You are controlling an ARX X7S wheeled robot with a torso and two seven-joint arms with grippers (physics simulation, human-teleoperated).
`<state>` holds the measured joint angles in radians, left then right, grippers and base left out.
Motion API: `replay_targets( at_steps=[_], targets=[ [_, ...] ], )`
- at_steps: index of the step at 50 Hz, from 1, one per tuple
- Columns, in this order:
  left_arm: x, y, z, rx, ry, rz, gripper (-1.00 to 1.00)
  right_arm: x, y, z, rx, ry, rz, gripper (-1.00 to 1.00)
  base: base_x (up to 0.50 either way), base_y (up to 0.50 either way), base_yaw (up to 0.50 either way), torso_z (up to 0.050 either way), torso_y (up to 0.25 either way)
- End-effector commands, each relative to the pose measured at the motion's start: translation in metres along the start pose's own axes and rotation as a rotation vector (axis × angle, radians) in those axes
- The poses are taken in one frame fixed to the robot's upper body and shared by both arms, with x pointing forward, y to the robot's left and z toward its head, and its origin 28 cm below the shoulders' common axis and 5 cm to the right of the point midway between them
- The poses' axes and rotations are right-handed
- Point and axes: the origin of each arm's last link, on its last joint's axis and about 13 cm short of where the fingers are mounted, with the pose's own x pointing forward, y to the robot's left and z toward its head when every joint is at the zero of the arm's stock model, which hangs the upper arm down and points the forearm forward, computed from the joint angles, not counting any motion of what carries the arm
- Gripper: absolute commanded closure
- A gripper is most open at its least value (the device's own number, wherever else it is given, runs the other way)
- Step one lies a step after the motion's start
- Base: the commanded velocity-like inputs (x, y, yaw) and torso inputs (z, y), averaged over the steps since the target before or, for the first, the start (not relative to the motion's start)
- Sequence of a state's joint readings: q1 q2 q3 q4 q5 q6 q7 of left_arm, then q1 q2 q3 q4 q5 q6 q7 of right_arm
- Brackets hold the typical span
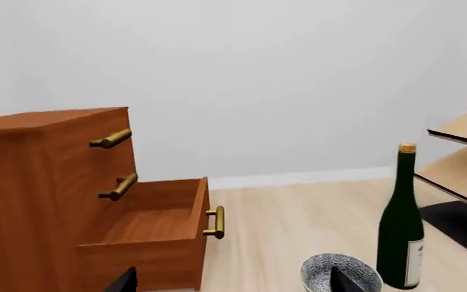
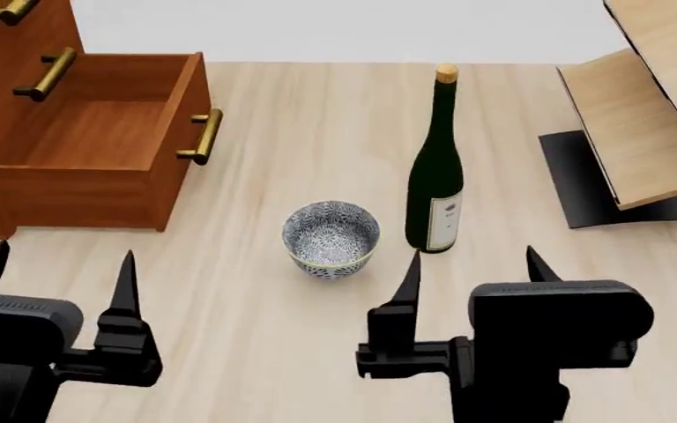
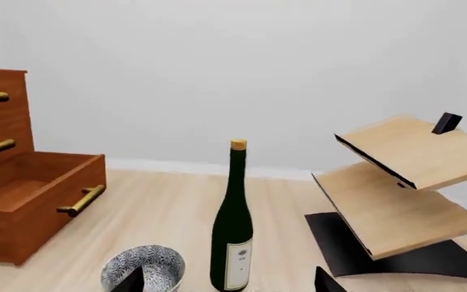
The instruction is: Close the bottom drawer of the cabinet and open the top drawer.
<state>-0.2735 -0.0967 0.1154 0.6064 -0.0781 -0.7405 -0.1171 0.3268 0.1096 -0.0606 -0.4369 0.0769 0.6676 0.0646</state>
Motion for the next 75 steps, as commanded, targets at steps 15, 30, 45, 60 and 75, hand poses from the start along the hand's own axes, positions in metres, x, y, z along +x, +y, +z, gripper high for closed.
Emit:
replay_targets(
  at_steps=[15, 30, 45, 60, 75],
  targets=[
    [0.016, 0.006, 0.005, -0.050, -0.017, 0.035, -1.00, 0.011, -0.001, -0.015, 0.027, 0.051, -0.022, -1.00, 0.00, 0.00, 0.00, 0.039, 0.000],
    [0.019, 0.079, 0.009, -0.185, -0.193, 0.546, -1.00, 0.006, -0.003, -0.016, 0.018, 0.041, -0.040, -1.00, 0.00, 0.00, 0.00, 0.000, 0.000],
    [-0.013, 0.108, 0.030, -0.355, -0.464, 0.946, -1.00, 0.004, -0.004, -0.017, 0.032, 0.055, -0.051, -1.00, 0.00, 0.00, 0.00, 0.000, 0.000],
    [-0.037, 0.119, 0.033, -0.387, -0.623, 1.178, -1.00, 0.003, -0.003, -0.017, 0.023, 0.056, -0.052, -1.00, 0.00, 0.00, 0.00, 0.000, 0.000],
    [-0.036, 0.116, 0.032, -0.341, -0.616, 1.128, -1.00, 0.003, -0.002, -0.017, -0.022, 0.009, -0.076, -1.00, 0.13, 0.22, 0.00, 0.000, 0.000]
  ],
)
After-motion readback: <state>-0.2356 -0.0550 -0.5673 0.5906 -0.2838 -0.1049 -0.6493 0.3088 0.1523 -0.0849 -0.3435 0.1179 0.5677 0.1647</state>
